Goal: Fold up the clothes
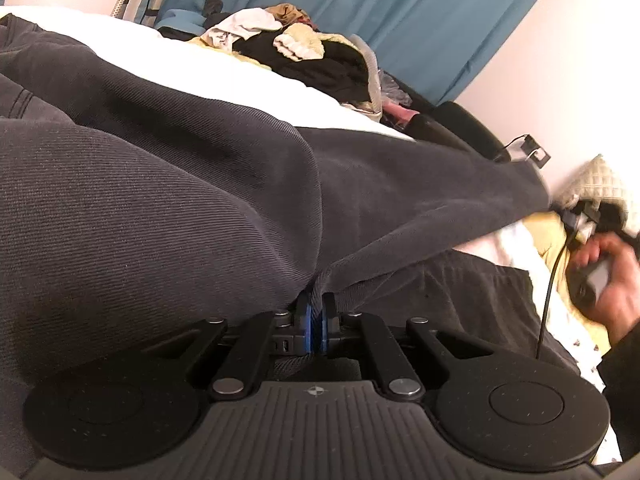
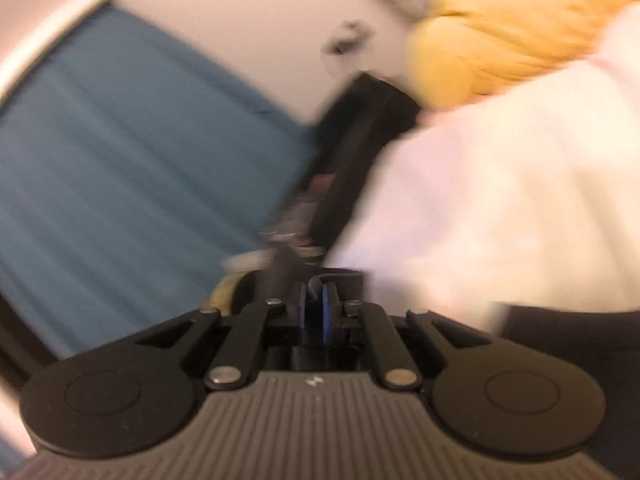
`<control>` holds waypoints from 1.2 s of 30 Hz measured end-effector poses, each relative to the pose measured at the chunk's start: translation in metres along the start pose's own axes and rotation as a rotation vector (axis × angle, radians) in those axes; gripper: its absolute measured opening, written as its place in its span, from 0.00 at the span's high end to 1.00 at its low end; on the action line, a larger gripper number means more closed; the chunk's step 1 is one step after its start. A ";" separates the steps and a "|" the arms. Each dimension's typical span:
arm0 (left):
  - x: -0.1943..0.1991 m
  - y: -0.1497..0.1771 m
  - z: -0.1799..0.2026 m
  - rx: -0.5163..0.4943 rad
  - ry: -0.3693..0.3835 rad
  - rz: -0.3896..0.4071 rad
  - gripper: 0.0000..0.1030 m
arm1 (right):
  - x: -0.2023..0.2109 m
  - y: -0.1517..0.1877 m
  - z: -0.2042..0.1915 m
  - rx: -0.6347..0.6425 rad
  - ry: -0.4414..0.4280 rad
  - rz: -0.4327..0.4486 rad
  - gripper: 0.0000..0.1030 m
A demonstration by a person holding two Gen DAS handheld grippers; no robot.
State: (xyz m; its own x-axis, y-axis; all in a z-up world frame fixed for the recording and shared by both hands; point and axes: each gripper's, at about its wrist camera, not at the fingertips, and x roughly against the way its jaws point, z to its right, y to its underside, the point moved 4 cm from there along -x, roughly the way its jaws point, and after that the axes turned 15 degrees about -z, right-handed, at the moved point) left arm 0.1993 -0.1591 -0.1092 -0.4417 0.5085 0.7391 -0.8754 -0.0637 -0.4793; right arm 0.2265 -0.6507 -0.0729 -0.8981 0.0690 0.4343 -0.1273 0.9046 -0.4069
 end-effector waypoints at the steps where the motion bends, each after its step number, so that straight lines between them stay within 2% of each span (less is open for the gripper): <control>1: 0.001 0.000 0.001 -0.006 0.001 0.000 0.91 | -0.003 0.001 0.016 -0.046 0.035 -0.039 0.91; 3: 0.004 0.000 0.003 -0.005 -0.002 -0.005 0.86 | -0.006 0.004 0.043 -0.138 0.081 -0.119 0.91; 5: 0.006 0.002 0.004 -0.003 0.013 -0.019 0.72 | -0.004 0.004 0.054 -0.186 0.107 -0.144 0.91; 7: 0.010 0.003 0.005 -0.002 0.024 -0.014 0.60 | -0.001 0.003 0.050 -0.160 0.137 -0.123 0.91; 10: 0.013 0.004 0.006 -0.002 0.040 -0.012 0.48 | 0.004 0.007 0.039 -0.094 0.173 -0.081 0.90; 15: 0.010 0.003 0.005 0.000 0.038 -0.019 0.47 | 0.001 0.016 0.045 -0.104 0.253 -0.059 0.87; 18: 0.008 0.002 0.004 0.000 0.036 -0.021 0.47 | 0.002 0.017 0.053 -0.107 0.265 -0.045 0.86; 20: 0.007 0.002 0.004 -0.001 0.035 -0.021 0.47 | 0.010 0.017 0.054 -0.097 0.268 -0.030 0.79; 22: 0.006 0.002 0.005 -0.005 0.030 -0.021 0.47 | 0.021 0.019 0.050 -0.088 0.260 -0.016 0.63; 25: 0.004 0.002 0.005 -0.009 0.024 -0.020 0.47 | 0.027 0.022 0.043 -0.072 0.240 -0.011 0.57; 28: 0.004 0.003 0.005 -0.009 0.020 -0.019 0.47 | 0.030 0.030 0.035 -0.067 0.207 -0.049 0.50; 31: 0.004 0.003 0.005 -0.008 0.021 -0.019 0.47 | 0.028 0.045 0.032 -0.088 0.160 -0.132 0.50; 34: 0.005 0.003 0.004 -0.003 0.027 -0.019 0.47 | 0.018 0.058 0.039 -0.133 0.168 -0.205 0.49; 36: 0.005 0.003 0.002 0.005 0.034 -0.020 0.47 | 0.012 0.059 0.051 -0.208 0.173 -0.218 0.49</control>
State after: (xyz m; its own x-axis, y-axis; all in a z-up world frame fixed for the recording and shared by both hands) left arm 0.1937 -0.1588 -0.1061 -0.4174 0.5388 0.7318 -0.8848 -0.0572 -0.4625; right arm 0.1873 -0.6179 -0.1326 -0.7723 -0.0817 0.6299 -0.2040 0.9711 -0.1241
